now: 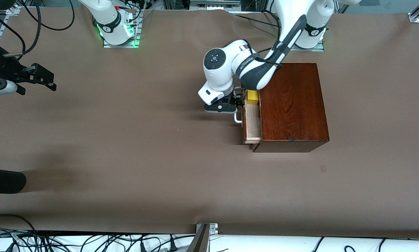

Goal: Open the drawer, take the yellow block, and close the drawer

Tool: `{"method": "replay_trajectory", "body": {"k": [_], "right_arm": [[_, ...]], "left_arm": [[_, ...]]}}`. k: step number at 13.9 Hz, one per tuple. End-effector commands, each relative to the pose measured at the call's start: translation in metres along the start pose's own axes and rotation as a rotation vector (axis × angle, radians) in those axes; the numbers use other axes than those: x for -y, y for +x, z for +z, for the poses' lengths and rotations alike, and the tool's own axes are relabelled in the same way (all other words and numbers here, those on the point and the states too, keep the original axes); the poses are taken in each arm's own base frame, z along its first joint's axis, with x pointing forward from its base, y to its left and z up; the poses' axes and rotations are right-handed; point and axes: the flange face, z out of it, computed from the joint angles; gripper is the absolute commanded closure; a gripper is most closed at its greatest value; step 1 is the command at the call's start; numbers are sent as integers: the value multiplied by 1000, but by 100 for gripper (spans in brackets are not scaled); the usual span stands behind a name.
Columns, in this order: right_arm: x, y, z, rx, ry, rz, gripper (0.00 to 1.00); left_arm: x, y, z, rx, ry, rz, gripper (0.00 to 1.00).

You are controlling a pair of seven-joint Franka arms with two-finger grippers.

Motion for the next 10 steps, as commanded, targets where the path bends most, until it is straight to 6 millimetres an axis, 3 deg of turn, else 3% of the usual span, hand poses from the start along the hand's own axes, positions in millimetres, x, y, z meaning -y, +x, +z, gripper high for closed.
{"method": "replay_trajectory", "body": {"k": [1,10], "right_arm": [[-2,-2,-3,6,5,4,0],[-3,-2,-3,6,5,5,0]], "left_arm": [[-43,6,6,-19,-85,-67,0],[-44,11,-6,-31,-97,-87,0]]}}
